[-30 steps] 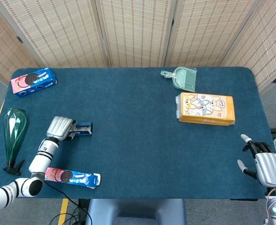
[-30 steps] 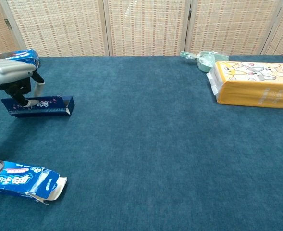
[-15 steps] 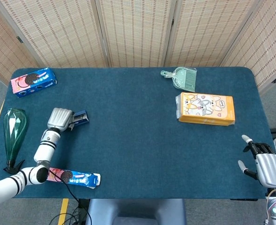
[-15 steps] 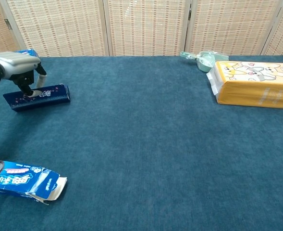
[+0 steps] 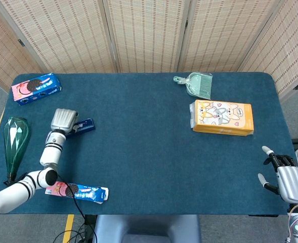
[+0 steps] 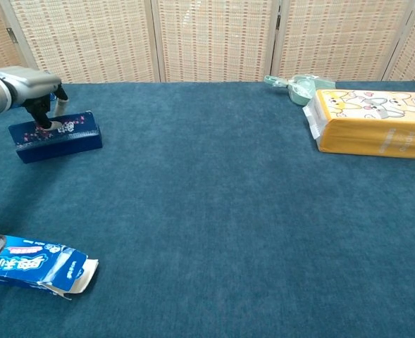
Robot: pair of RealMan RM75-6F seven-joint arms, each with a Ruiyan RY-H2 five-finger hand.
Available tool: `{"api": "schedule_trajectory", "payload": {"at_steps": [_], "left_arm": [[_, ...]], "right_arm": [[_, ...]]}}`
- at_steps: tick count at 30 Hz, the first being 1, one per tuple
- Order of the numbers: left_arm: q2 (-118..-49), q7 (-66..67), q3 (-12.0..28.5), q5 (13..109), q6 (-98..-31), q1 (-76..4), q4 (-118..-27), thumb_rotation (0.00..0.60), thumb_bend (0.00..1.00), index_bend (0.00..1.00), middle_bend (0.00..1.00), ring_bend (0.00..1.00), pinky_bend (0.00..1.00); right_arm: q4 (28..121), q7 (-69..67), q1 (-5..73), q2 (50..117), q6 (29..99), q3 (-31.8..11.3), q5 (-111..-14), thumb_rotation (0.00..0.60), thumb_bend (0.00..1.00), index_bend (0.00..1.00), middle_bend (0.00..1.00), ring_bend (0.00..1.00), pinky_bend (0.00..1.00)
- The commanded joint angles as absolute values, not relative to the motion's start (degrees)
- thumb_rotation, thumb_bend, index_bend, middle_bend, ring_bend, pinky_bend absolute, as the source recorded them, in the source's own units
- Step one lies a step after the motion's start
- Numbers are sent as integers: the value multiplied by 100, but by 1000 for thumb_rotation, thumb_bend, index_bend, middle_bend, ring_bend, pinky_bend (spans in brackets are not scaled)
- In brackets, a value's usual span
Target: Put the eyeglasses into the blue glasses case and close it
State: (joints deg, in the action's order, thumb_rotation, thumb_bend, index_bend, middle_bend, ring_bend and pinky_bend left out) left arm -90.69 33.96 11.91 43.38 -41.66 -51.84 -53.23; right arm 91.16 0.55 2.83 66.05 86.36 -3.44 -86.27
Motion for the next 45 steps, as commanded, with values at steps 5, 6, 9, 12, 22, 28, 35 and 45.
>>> {"api": "schedule_trajectory", "payload": {"at_steps": [5, 6, 9, 12, 22, 28, 35, 45], "left_arm": [[-9565, 3723, 1144, 4013, -3847, -5405, -4415, 600, 497, 462, 1000, 961, 1000], [-9645, 3795, 1134, 3964, -3797, -5434, -4256, 600, 497, 433, 1000, 961, 1000], [-9845, 3985, 1116, 3836, -3675, -5492, -3857, 600, 494, 356, 1000, 959, 1000], [-10009, 4156, 1154, 3707, -3630, -5541, -3495, 600, 478, 225, 1000, 951, 1000], [-9331, 3606, 1591, 3583, -3621, -5392, -4674, 600, 402, 153, 1000, 948, 1000], [-8768, 3779, 1355, 3380, -3755, -5284, -5917, 600, 263, 160, 1000, 948, 1000], [-8907, 3877, 1115, 2958, -3757, -5396, -5825, 600, 215, 164, 1000, 948, 1000], [-9285, 3801, 1027, 2431, -3470, -5513, -4938, 600, 215, 245, 1000, 950, 1000]], "right_arm": [[9122, 66, 290, 6598, 8617, -347, -8620, 600, 301, 119, 440, 325, 231], [9127, 68, 289, 6597, 8618, -346, -8620, 600, 301, 119, 440, 324, 231], [9134, 74, 282, 6589, 8624, -345, -8619, 600, 301, 119, 440, 325, 231], [9144, 76, 270, 6579, 8635, -342, -8613, 600, 300, 119, 440, 325, 231], [9134, 65, 279, 6584, 8632, -359, -8615, 600, 301, 119, 440, 325, 231], [9121, 61, 318, 6607, 8588, -363, -8636, 600, 301, 119, 441, 325, 231], [9129, 63, 296, 6584, 8625, -364, -8630, 600, 301, 119, 443, 327, 231], [9142, 80, 289, 6582, 8615, -373, -8592, 600, 301, 119, 443, 327, 231]]}}
